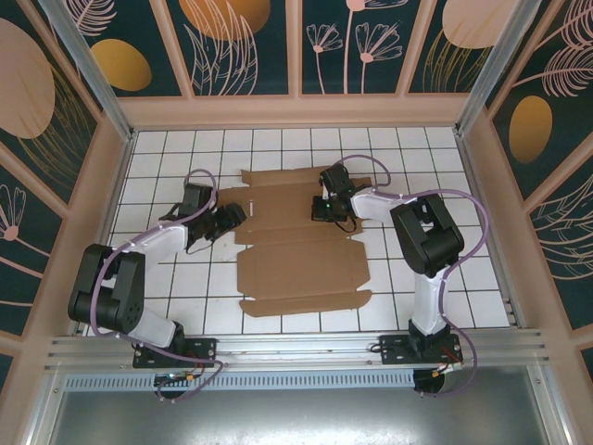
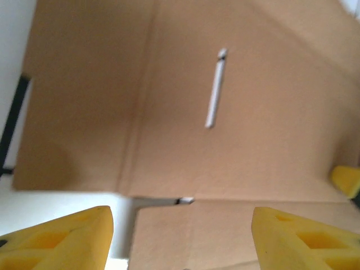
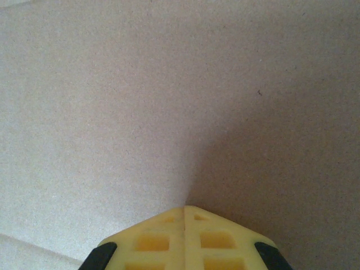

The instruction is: Fold the paper box

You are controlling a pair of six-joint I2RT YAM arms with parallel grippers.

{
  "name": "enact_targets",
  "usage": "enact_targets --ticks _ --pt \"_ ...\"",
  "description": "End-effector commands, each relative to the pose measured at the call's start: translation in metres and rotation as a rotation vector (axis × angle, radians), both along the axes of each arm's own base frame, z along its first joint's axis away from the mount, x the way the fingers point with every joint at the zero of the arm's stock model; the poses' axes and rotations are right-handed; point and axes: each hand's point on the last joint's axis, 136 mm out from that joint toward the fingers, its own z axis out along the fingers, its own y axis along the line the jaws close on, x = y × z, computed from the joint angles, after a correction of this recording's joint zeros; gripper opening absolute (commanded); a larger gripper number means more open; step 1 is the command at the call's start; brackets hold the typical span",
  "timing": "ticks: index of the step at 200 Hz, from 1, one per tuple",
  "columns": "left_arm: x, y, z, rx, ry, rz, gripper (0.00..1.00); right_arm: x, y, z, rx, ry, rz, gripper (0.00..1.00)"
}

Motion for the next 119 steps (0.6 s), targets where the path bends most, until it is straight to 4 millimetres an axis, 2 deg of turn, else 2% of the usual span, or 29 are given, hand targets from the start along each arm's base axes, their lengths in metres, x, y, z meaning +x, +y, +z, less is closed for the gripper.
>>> enact_targets --ticks 1,31,71,94,119 --pt "-0.01 0.003 -0.004 0.002 0.012 0.007 0.66 -0.031 -0.015 -0.05 -0.089 0.141 0.009 0.0" --pt "-0.015 -0.002 -0.014 -0.04 0.034 0.009 0.69 -0.032 -0.015 -0.05 -0.086 0.14 0.013 0.0" --pt "-0.014 -0.017 -0.02 -0.125 0.056 -0.014 0.67 -0.032 -0.015 -0.049 -0.088 0.135 0.016 0.0" --pt "-0.012 -0.026 -0.015 -0.182 0.055 -0.033 0.65 -0.032 -0.015 -0.05 -0.085 0.138 0.013 0.0" --pt "-0.01 -0.035 0.0 -0.245 0.034 -0.046 0.63 -0.032 -0.015 -0.051 -0.088 0.138 0.011 0.0"
